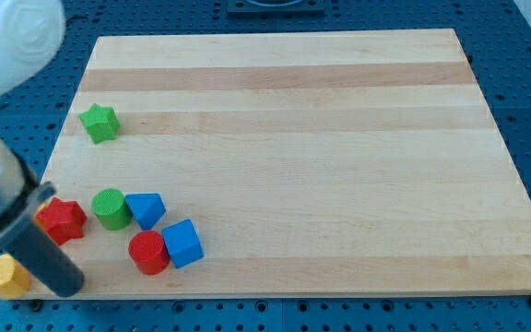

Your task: Move the red circle up and left a bit

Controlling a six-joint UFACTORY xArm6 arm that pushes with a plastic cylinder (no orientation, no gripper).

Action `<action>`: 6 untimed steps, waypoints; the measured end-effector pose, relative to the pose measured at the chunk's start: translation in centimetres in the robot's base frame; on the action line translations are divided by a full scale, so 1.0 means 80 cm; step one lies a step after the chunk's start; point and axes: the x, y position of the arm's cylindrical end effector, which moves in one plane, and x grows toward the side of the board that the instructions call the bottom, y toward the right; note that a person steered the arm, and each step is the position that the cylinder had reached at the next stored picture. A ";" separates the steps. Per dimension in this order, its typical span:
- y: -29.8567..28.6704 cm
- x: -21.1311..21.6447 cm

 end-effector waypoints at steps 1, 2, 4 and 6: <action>0.050 -0.003; 0.080 -0.037; 0.157 -0.112; 0.173 -0.158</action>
